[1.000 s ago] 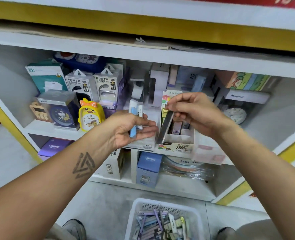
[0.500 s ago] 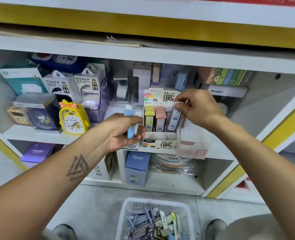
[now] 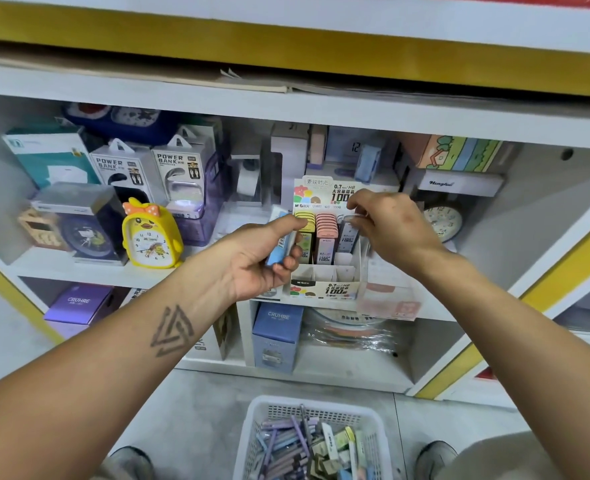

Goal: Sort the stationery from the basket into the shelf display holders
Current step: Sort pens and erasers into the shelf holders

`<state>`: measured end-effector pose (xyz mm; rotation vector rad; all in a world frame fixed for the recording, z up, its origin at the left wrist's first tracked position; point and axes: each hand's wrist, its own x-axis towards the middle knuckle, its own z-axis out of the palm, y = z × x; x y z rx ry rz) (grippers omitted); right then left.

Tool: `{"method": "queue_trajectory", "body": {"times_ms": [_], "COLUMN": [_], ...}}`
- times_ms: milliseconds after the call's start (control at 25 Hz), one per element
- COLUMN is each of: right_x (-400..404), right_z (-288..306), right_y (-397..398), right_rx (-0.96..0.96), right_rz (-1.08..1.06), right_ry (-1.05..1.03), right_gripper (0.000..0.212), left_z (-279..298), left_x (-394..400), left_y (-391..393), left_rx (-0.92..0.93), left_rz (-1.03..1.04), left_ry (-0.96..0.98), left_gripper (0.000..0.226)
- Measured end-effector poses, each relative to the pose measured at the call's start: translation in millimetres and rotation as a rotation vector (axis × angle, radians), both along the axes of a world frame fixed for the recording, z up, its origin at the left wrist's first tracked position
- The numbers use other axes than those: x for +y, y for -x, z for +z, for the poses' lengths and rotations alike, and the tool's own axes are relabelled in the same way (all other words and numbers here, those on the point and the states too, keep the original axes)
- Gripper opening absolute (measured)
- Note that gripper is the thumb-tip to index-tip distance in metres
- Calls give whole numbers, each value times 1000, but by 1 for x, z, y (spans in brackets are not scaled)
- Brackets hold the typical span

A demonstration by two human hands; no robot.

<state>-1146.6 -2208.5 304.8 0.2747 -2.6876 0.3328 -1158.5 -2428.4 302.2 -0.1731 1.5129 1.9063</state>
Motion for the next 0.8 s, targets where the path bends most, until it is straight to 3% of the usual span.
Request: {"method": "queue_trajectory", "body": {"times_ms": [160,240,320,440,480,640,800], "right_x": [-4,-6,-14,-34,-38,-49,-57], "right_z": [-7,-7,-4,6,8,7,10], "right_y": [3,5,6,1,-1,-1,7], "right_rx": [-22,-14,-50,-352,-433,-489,-445], "right_rz": [-48,-28,-14,82,118,153,157], "right_ry": [-187,-118,157,817,922,1030,1178], "right_gripper": [18,22,18,9,7,8,23], "left_z": [2,3,3,3,2,0,0], "left_x": [-4,-5,-5,-6,-8,-15,-27], "left_y": [-2,-3,-6,-7,-7,-8,-5], "left_rx": [-58,-64,-23,59,73,69,87], "left_rz": [4,-18,-37,-27,-26,-27,43], "left_ry": [-127,-197,-227,-234,-233,-238,-225], "left_gripper": [17,24,22,19,21,29,23]}}
